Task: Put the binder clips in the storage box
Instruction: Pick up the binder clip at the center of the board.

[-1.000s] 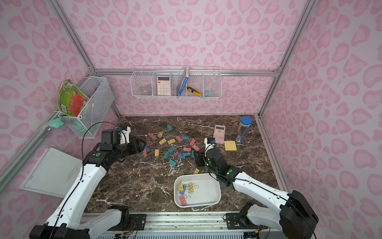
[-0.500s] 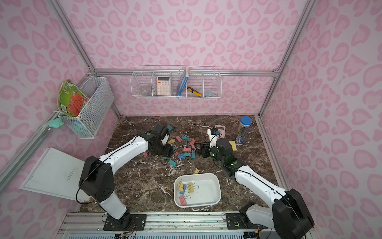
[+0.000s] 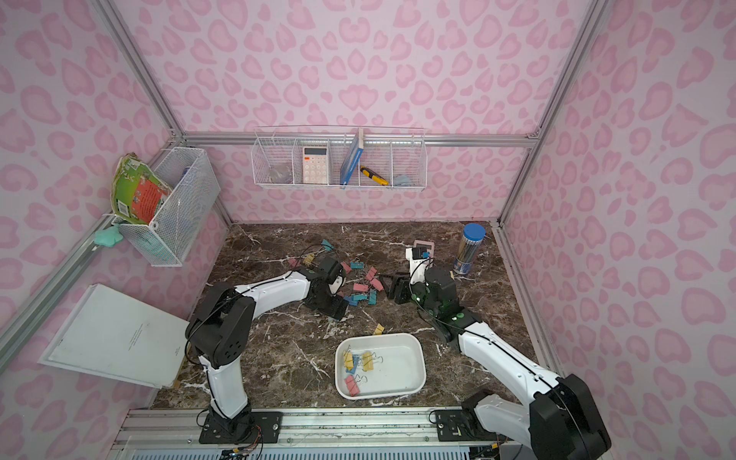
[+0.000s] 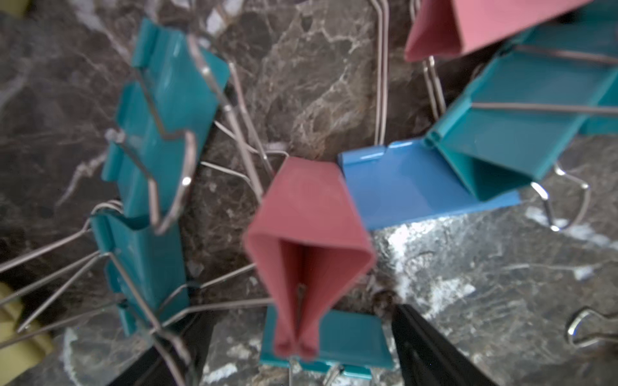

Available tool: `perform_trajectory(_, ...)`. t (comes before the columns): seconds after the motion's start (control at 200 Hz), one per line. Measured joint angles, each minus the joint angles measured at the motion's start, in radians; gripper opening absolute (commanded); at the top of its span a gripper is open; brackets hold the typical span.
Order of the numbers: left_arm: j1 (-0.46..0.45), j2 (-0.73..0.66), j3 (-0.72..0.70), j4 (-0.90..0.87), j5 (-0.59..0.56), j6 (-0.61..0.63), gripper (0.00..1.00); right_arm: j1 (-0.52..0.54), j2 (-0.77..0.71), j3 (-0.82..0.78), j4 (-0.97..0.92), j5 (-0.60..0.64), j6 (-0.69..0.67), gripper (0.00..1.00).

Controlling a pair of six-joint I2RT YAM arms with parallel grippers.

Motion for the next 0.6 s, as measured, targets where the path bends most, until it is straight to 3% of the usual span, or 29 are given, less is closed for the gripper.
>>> perform_trajectory(0.11,0.0,0.024,0.025,0.018,-0.011,0.016,0.7,-0.002,0.012,0.011,-0.006,-0.005,0.0,0.68)
perform_trajectory(0.18,0.0,0.027,0.028,0.023,-0.011,0.018,0.57,-0.002,0.017,0.015,-0.006,-0.005,0.001,0.68)
perform_trajectory(0.335,-0.013,0.013,0.007,0.064,-0.014,0.013,0.5,-0.002,0.027,0.016,-0.005,-0.006,0.016,0.67)
perform_trajectory(0.395,-0.014,0.003,0.0,0.066,-0.007,0.005,0.61,-0.002,0.03,0.016,0.0,-0.01,0.017,0.68)
perform_trajectory(0.44,-0.02,-0.003,-0.004,0.058,0.004,-0.005,0.8,-0.002,0.031,0.016,0.005,-0.011,0.02,0.67)
perform_trajectory(0.475,-0.025,-0.008,-0.006,0.05,0.015,-0.011,0.88,-0.002,0.031,0.016,0.005,-0.013,0.021,0.67)
perform_trajectory(0.6,-0.033,-0.042,-0.028,0.01,0.042,-0.037,0.9,-0.002,0.026,0.016,0.009,-0.014,0.027,0.67)
